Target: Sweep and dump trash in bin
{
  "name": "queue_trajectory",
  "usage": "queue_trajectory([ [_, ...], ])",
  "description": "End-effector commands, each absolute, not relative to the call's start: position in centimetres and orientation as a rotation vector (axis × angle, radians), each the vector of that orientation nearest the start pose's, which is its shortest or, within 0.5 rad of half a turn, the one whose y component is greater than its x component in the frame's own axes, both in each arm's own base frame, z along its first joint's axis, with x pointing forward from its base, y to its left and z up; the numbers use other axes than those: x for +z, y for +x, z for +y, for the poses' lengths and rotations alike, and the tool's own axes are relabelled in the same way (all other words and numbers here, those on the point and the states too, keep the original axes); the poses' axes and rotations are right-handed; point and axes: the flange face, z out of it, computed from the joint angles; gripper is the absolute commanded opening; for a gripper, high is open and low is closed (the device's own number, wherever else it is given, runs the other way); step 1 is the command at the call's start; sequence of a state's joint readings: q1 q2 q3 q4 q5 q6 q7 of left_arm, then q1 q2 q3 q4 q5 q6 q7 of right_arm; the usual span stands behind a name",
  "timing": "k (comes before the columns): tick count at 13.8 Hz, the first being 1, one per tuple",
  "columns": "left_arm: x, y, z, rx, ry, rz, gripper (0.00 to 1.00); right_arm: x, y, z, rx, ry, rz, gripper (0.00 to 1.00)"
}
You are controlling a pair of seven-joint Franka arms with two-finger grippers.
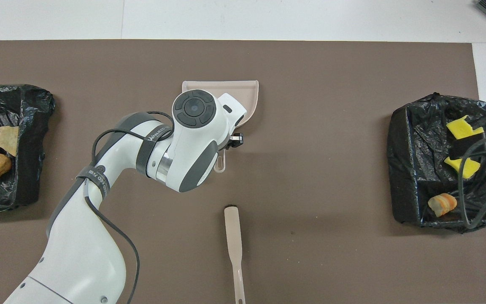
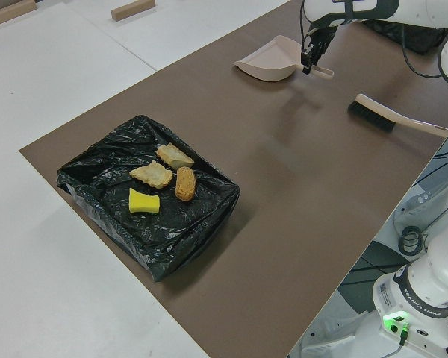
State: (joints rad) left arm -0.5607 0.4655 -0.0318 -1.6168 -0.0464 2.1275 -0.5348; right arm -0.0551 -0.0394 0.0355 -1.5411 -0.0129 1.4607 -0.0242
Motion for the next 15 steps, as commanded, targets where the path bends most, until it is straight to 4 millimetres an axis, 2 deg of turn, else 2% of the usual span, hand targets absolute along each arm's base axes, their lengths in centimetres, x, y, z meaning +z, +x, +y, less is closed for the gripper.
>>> queue_trajectory([
  [1,38.2,56.9,-37.0,-0.044,-3.237,0.003,0.56,65.1,52.7,-1.1,0.039,-3.141,0.010,1.00],
  [2,39.3,57.2,-36.1,-0.062,-3.243,-0.015,0.73,65.1,52.7,-1.1,0.039,-3.141,0.010,1.00],
  [3,40.5,57.3,-35.3,-0.065,-3.243,-0.026,0.96,65.1,52.7,-1.1,0.039,-3.141,0.010,1.00],
  [4,42.2,57.3,-34.2,-0.067,-3.240,-0.026,1.00,65.1,52.7,-1.1,0.039,-3.141,0.007,1.00],
  [7,46.7,57.4,-30.5,-0.067,-3.236,-0.037,1.00,65.1,52.7,-1.1,0.039,-3.141,0.010,1.00],
  [10,51.9,58.7,-24.0,-0.148,-3.244,-0.086,1.00,65.1,52.7,-1.1,0.039,-3.141,0.010,1.00],
  [12,54.7,58.5,-19.4,-0.131,-3.230,0.015,1.00,65.1,52.7,-1.1,0.039,-3.141,0.010,1.00],
  [15,57.5,57.9,-14.3,-0.071,-3.199,0.118,1.00,65.1,52.7,-1.1,0.039,-3.141,0.010,1.00],
])
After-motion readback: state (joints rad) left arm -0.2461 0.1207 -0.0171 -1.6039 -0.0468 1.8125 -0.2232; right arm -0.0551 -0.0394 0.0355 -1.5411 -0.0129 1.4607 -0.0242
